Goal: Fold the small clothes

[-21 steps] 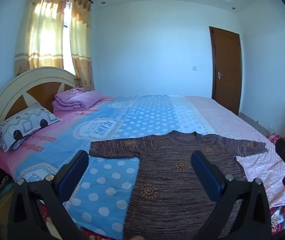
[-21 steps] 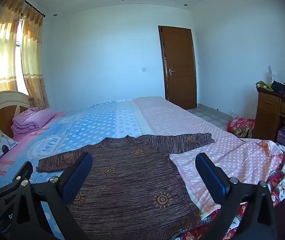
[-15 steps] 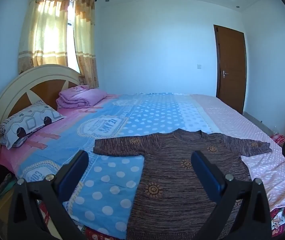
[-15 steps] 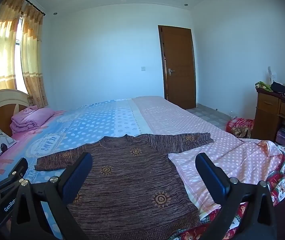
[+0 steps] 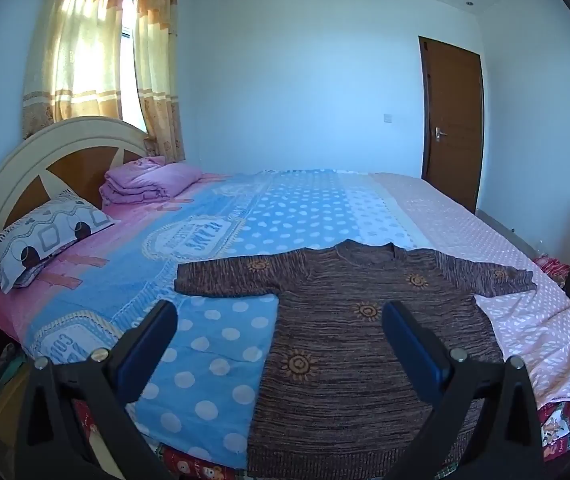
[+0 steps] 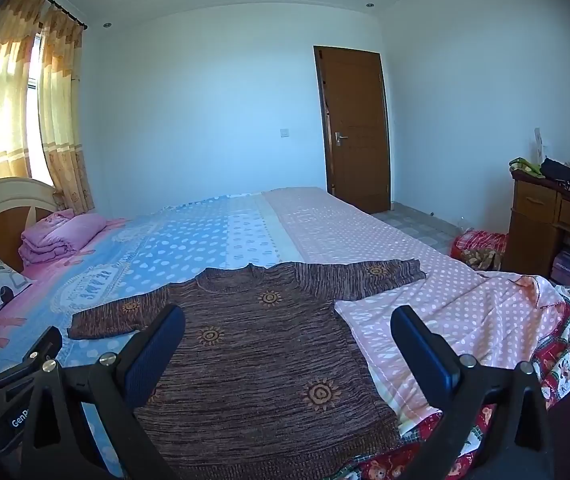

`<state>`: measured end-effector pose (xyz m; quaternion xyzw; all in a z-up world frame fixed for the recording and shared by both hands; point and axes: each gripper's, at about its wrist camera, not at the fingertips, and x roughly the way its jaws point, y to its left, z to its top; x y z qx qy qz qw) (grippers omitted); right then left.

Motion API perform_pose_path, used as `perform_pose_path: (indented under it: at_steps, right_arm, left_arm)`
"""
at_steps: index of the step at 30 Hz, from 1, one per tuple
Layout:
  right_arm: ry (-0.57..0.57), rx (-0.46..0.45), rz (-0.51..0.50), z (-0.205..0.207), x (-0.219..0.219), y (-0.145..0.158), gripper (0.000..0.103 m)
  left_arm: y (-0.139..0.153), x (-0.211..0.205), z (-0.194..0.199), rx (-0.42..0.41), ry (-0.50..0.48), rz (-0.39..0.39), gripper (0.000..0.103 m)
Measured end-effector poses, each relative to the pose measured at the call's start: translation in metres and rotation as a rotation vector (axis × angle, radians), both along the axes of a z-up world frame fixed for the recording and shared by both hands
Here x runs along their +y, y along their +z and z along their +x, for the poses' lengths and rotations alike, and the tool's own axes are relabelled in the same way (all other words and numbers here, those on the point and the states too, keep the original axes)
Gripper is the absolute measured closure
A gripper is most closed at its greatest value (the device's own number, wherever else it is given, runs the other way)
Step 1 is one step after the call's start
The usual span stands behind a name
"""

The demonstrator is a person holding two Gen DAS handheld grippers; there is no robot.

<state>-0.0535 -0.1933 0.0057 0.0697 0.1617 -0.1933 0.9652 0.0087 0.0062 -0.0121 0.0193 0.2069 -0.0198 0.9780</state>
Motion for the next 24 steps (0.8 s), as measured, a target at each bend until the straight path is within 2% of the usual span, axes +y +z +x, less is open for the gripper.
perform_pose_path:
  at_steps: [5, 14, 24]
  right_arm:
    - [-0.001, 0.001, 0.004, 0.000, 0.001, -0.002, 0.001]
    - [0.002, 0.010, 0.009, 0.002, 0.000, -0.004, 0.001]
    - [0.006, 0.025, 0.017, 0.003, -0.001, -0.008, 0.001]
  left_arm:
    - [0.000, -0.003, -0.003, -0.015, -0.014, 0.004, 0.000]
    - [-0.003, -0.002, -0.001, 0.011, -0.041, -0.014, 0.000]
    - [-0.002, -0.011, -0.007, -0.012, -0.058, 0.033, 0.000]
